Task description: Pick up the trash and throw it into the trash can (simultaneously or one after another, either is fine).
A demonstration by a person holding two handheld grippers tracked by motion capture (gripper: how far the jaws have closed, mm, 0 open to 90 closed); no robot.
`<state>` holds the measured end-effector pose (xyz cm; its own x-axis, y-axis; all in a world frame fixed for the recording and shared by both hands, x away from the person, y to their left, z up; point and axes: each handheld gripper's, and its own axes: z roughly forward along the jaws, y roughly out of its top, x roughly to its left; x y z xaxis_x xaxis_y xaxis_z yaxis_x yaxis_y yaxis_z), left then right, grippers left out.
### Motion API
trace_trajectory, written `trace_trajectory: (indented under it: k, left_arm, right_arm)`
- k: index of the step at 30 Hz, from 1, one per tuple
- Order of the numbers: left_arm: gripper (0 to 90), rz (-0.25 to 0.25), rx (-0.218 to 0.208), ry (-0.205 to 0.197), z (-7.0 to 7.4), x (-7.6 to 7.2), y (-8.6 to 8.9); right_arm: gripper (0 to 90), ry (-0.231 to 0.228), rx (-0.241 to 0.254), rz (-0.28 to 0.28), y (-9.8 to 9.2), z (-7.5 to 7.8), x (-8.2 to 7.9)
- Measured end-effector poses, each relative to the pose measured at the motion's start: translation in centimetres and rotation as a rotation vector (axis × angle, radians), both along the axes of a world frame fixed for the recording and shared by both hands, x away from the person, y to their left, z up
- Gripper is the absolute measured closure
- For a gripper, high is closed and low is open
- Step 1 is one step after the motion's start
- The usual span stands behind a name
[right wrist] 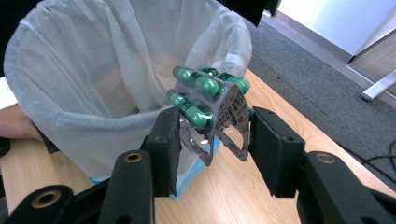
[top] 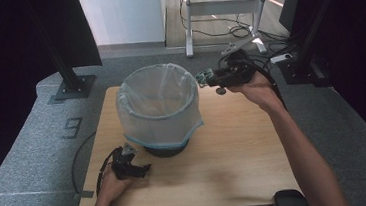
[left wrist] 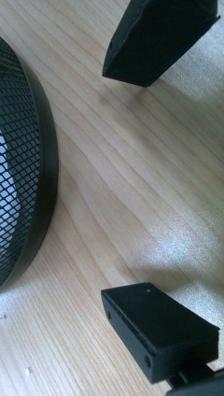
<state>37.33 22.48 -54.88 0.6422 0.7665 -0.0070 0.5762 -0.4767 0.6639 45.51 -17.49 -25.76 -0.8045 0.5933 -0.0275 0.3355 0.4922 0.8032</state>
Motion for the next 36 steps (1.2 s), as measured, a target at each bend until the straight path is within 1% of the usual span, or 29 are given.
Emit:
trace_trajectory:
  k: [8,17,25,28,36]
  left_arm:
    - [0.0,0.0,0.0,0.0,0.0,0.0,0.0]
    - [0.0,0.0,0.0,0.0,0.0,0.0,0.0]
    - [0.0,0.0,0.0,0.0,0.0,0.0,0.0]
    - [0.0,0.0,0.0,0.0,0.0,0.0,0.0]
    - [0.0,0.0,0.0,0.0,0.0,0.0,0.0]
  right_arm:
    - [53.9,-0.009,-0.004,0.018,1.2,1.0,0.2]
    - [53.9,-0.018,-0.014,0.037,3.0,1.5,0.6]
    - [53.9,-0.029,-0.022,0.058,4.9,1.7,1.0]
    - [53.9,-0.028,-0.02,0.064,5.7,1.7,1.1]
    - [53.9,-0.025,-0.035,0.078,7.6,1.4,1.5]
